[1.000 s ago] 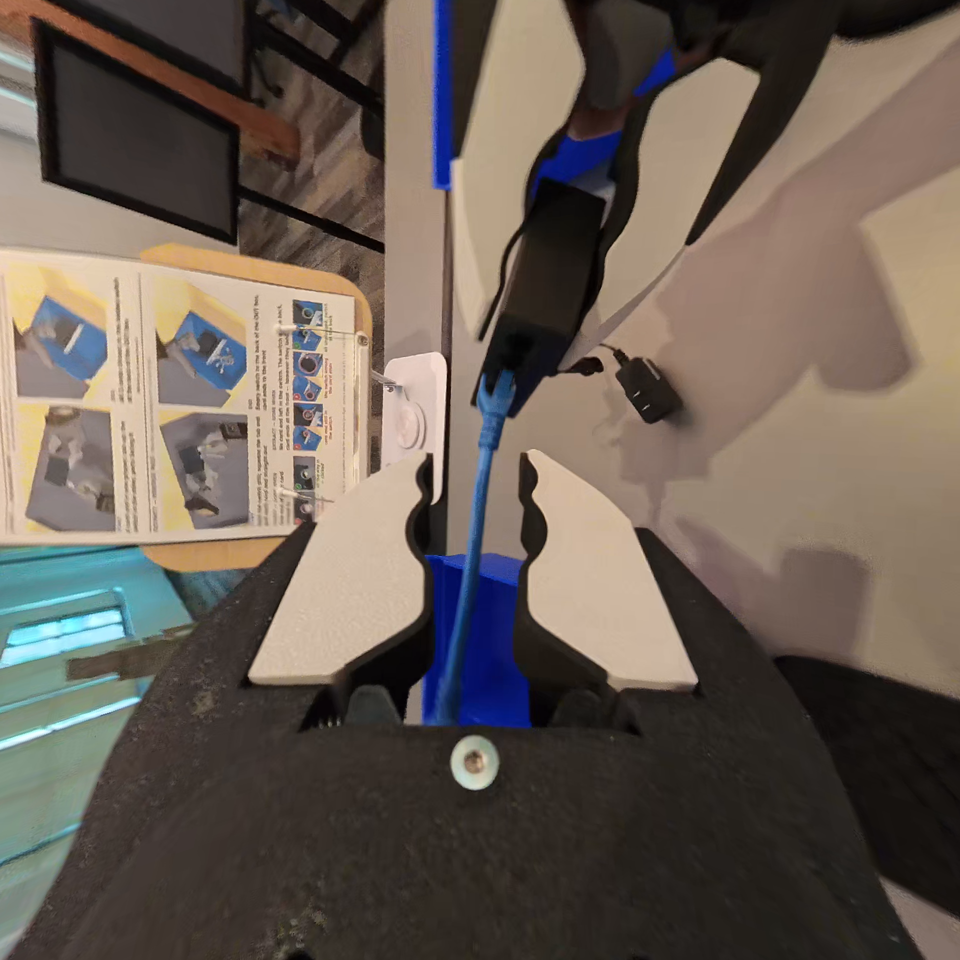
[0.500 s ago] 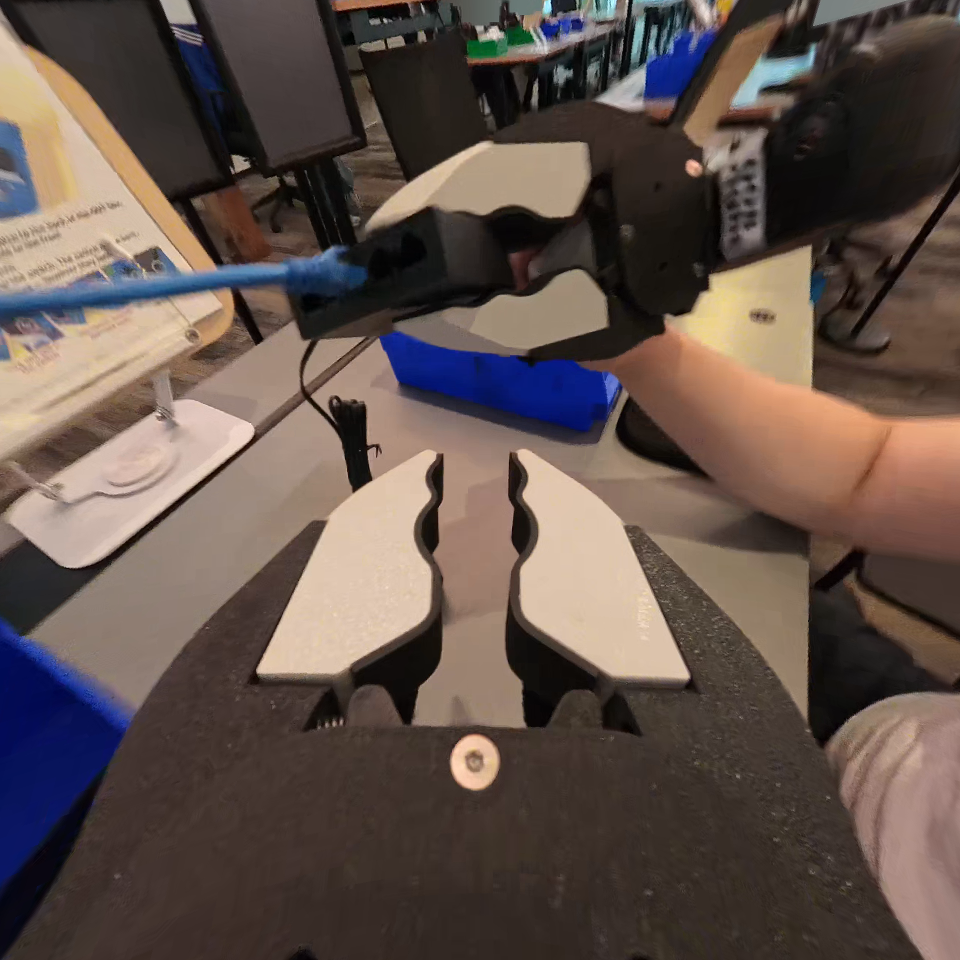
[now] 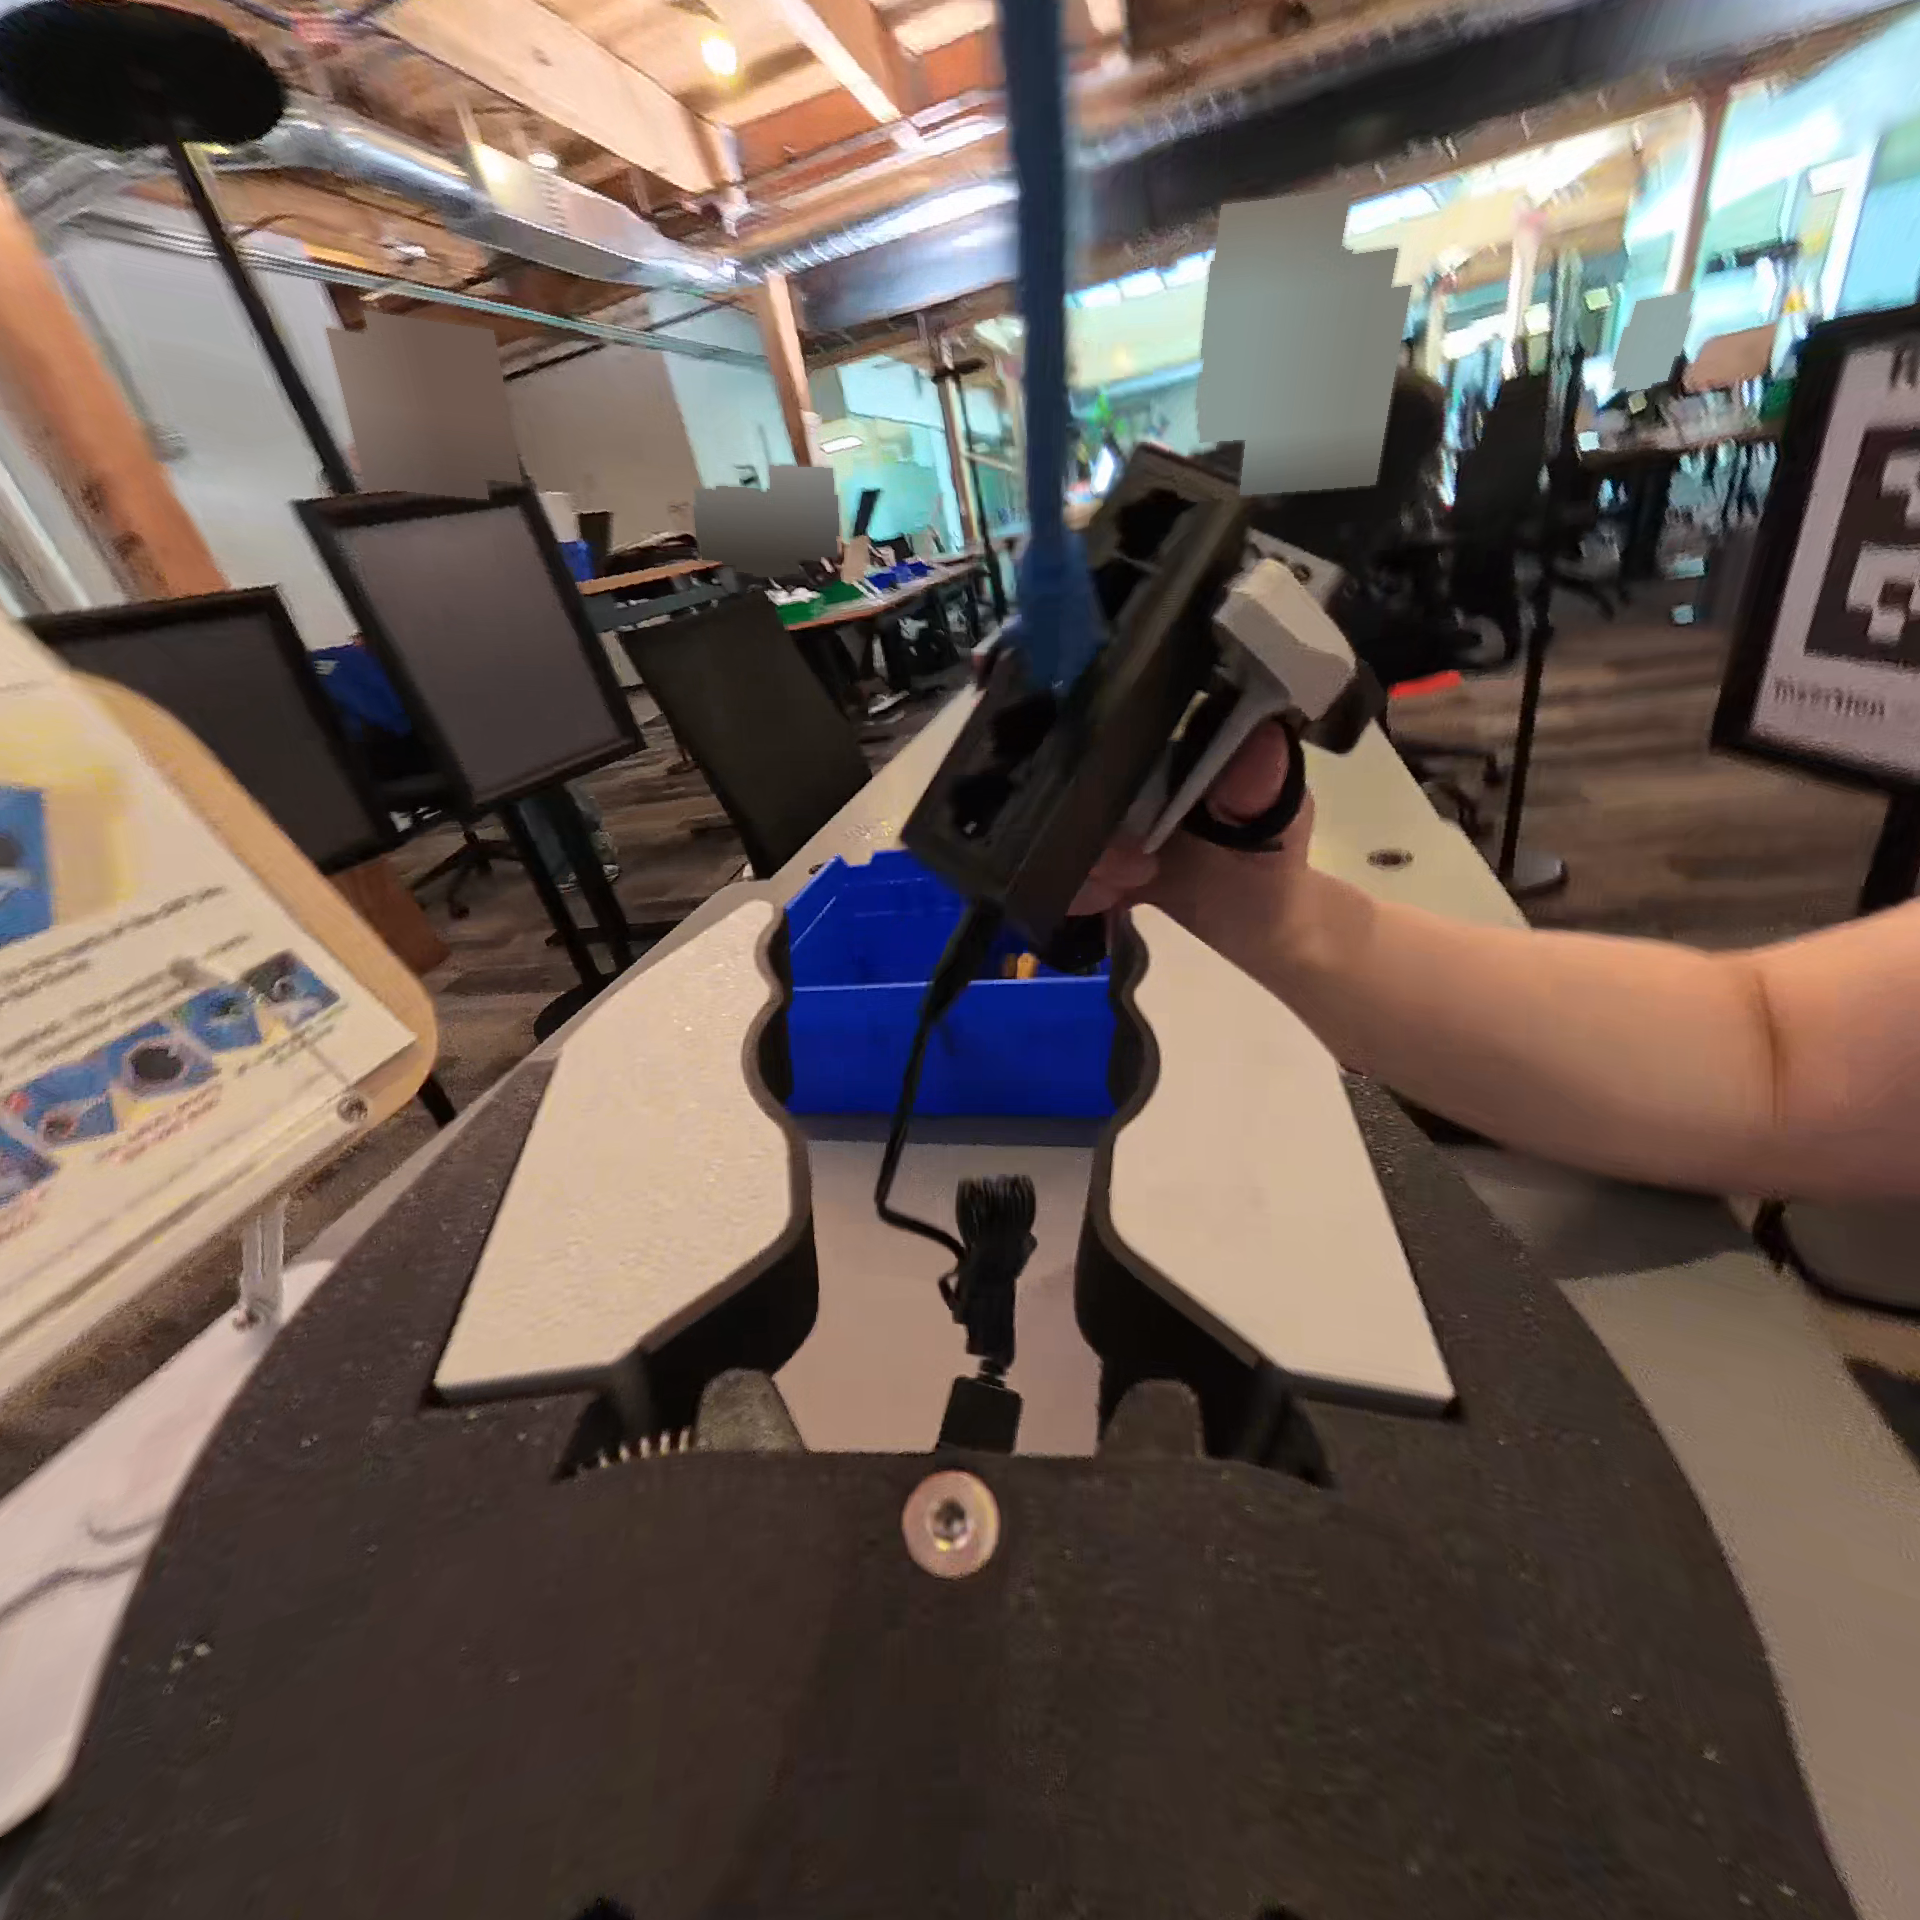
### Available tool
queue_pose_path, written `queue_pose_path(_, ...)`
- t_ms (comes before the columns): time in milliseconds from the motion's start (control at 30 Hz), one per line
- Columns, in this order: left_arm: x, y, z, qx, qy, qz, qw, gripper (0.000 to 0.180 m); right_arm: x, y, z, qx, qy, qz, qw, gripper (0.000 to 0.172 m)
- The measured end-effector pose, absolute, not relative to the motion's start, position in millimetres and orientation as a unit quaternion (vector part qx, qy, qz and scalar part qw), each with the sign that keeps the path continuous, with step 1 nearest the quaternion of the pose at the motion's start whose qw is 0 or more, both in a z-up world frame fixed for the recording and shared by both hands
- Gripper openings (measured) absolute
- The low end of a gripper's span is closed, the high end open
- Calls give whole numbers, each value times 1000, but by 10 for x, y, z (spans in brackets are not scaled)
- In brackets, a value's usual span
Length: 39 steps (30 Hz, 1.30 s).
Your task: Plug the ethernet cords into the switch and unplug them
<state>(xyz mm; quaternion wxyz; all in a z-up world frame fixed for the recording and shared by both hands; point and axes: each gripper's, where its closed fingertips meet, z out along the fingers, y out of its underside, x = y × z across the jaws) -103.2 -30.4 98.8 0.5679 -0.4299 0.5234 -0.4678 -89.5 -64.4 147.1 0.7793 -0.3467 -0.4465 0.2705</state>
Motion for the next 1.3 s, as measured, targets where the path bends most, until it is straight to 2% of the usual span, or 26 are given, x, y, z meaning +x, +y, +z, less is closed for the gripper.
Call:
queue_pose_path(167,-660,-397,857,-399,561,-466,556,53,-952,-626,1378,-347,-457,308,759,30)
queue_pose_path(233,-557,-407,771,-395,564,-483,541,42,-918,-602,1365,-351,-453,322,753,29)
queue_pose_path(300,-508,-388,722,-396,563,-484,540,38,-867,-576,1317,-359,-459,330,743,29)
queue_pose_path(433,-542,-302,635,-427,601,-418,531,30,-732,-424,1168,-419,-461,353,698,32)
queue_pose_path(567,-704,-88,641,-478,614,-313,544,27,-552,-218,1134,-473,-455,205,726,55)
queue_pose_path(733,-957,171,526,-526,631,-134,554,27,-616,-380,1054,-502,-535,18,680,51)
queue_pose_path(867,-908,-8,530,-507,654,-123,549,27,-747,-366,999,-490,-587,-107,636,55)
queue_pose_path(1067,-803,-318,486,-470,688,-112,541,27,-791,-432,706,-526,-649,-113,538,51)
queue_pose_path(1167,-787,-406,430,-462,701,-97,535,27,-813,-468,637,-532,-659,-118,519,31)
queue_pose_path(1267,-779,-487,431,-455,706,-102,534,27,-835,-471,598,-534,-662,-134,508,38)
queue_pose_path(1300,-789,-489,432,-453,708,-92,534,27,-848,-478,587,-531,-665,-139,506,35)
